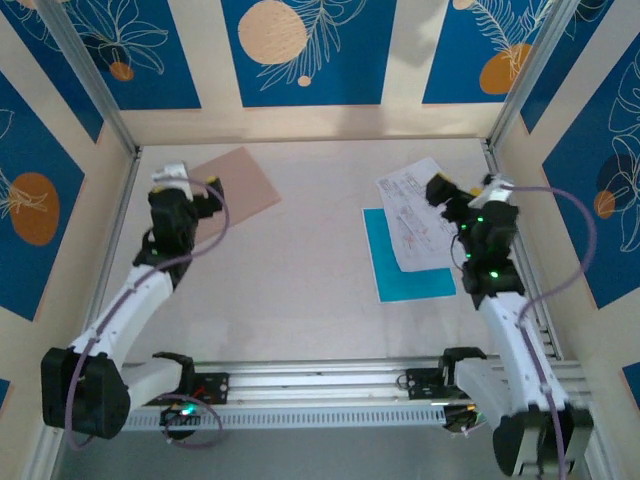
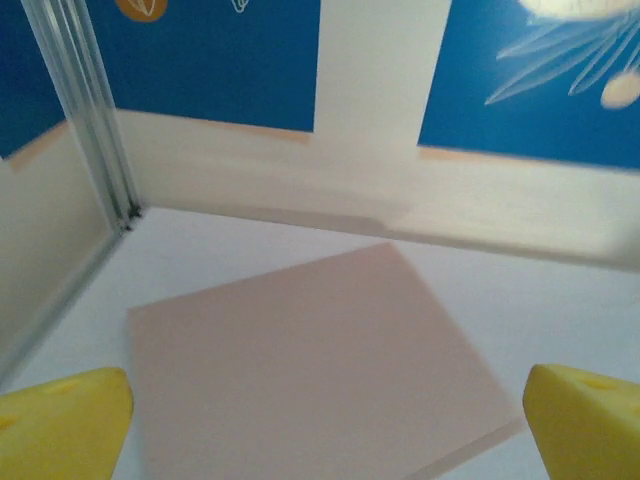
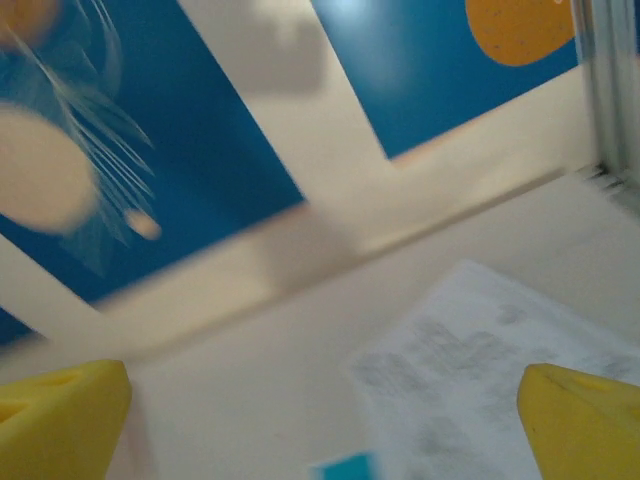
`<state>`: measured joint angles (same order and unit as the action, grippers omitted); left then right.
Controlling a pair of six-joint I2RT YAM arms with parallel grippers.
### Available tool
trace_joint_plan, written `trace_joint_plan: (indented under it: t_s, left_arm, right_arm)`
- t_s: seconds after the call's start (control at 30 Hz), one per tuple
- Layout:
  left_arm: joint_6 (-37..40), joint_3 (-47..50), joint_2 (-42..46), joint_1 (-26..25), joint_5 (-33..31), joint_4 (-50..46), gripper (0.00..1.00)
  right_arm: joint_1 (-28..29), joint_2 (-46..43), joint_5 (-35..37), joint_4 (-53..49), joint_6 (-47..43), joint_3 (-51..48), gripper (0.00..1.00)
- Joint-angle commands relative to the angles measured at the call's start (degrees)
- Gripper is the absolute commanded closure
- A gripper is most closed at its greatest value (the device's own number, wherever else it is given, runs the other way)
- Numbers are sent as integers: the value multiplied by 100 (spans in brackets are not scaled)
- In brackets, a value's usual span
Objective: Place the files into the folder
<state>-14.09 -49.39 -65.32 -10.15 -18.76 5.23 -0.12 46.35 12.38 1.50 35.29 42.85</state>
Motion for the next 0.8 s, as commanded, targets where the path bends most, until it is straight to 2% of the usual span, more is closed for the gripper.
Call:
trace_joint_plan:
  t_s: [0.0,0.03,0.07,0.13,0.2,0.3,0.37,0.43,0.57,0.77]
  left_arm:
    - [-1215,-795,-826,442,611,-3133,4]
    - [-1207,-1178,-1166,510,740,-3496,9]
    - [-1159,-1500,-1449,535,822,-3707,12]
    - [-1081,-2117,-2137,604,991,-4094,18]
    - [-1048,-2676,-2777,742,1289,-4338,27]
    - [-979,-3640,-3945,878,1696,-4805,43]
    - [-874,-4167,-4528,883,1749,-5045,49]
    - [-863,-4448,-4896,879,1656,-5139,51]
    - [-1014,-4626,-5388,874,1775,-5195,55]
    - [-1459,-4042,-5454,807,1828,-4803,58]
  right_arm:
    - [-205,-230,-1883,-1940,1773,-242,10]
    - [-56,-211,-2124,-2187,1823,-96,17]
    - [229,-174,-2015,-2566,1829,87,21]
    - [1276,-27,-1204,-3454,1669,569,26]
    - [2240,163,-545,-3987,1575,904,29]
    - [3310,382,-242,-4292,1701,1126,32]
    - [3890,466,-121,-4326,1792,1140,33]
    - [4400,547,134,-4482,1922,1138,34]
    - [4807,588,328,-4782,2151,1066,36]
    - [4820,404,367,-4681,2247,865,37]
